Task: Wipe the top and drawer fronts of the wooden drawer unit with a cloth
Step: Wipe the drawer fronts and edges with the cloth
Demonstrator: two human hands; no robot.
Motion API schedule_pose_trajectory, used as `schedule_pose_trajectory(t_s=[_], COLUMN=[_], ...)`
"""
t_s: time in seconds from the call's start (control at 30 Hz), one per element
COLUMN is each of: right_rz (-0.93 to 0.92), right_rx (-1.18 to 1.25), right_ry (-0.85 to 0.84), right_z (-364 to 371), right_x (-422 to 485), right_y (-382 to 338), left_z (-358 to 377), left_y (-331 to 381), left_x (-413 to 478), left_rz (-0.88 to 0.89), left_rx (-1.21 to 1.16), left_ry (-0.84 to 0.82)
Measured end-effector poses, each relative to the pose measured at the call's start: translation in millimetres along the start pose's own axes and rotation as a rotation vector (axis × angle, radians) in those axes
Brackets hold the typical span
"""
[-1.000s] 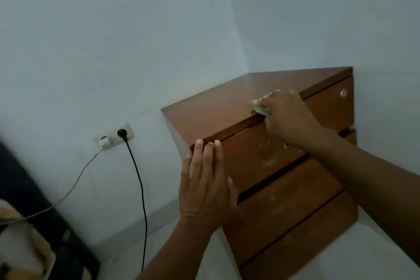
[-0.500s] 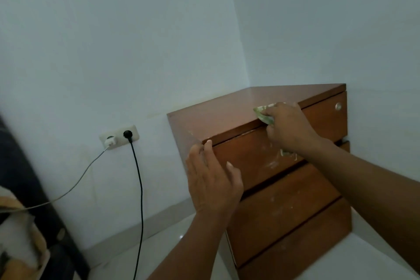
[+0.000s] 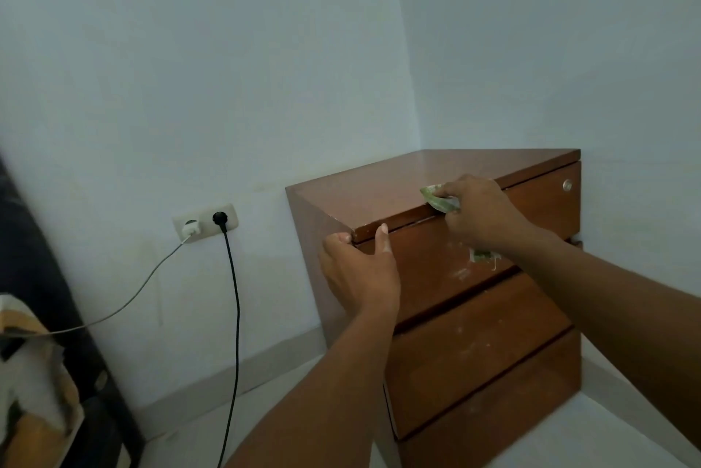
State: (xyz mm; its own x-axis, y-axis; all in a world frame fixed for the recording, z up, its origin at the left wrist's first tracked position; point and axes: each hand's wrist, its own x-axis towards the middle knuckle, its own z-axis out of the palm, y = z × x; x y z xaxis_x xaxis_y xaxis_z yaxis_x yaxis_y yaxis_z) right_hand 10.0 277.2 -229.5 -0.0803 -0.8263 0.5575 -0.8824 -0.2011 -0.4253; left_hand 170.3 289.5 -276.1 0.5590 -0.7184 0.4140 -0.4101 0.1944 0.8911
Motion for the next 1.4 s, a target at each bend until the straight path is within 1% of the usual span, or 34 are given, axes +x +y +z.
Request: schedule_pose_trajectory(t_s=[0.17, 0.23, 0.33, 0.5, 0.8, 0.97, 1.2, 1.3, 1.4], right_rz=[-0.011, -0.017, -0.015, -0.018, -0.053, -0.037, -0.033, -0.056, -0.065], right_rx=[-0.021, -0.019, 0.001, 0.013, 0.017, 0.010, 0.018, 0.052, 0.077], right_ry=[-0.005, -0.007, -0.004, 0.014, 0.027, 0.001, -0.011, 0.009, 0.070], right_z=[0, 0, 2, 5, 7, 4, 1, 0, -2], right_x=[2, 2, 2, 3, 6, 9, 6, 1, -7], right_y=[1, 1, 2, 3, 8, 7, 9, 12, 16], left_z=[-2, -3, -3, -5, -6, 2, 3, 4, 8], left_y=[0, -1, -4, -7, -8, -6, -4, 1, 12], left_x=[6, 6, 7, 11, 13, 7, 5, 2, -6], left_rz=[-0.129, -0.154, -0.150, -0.091, -0.037, -0.087, -0.106, -0.109, -0.140], left_rx=[-0.035, -0.039, -0.051, -0.067, -0.021, -0.060, -0.051, -0.029, -0.035], left_ry=[-0.005, -0.013, -0.025, -0.055, -0.072, 0.004, 0.013, -0.001, 0.005])
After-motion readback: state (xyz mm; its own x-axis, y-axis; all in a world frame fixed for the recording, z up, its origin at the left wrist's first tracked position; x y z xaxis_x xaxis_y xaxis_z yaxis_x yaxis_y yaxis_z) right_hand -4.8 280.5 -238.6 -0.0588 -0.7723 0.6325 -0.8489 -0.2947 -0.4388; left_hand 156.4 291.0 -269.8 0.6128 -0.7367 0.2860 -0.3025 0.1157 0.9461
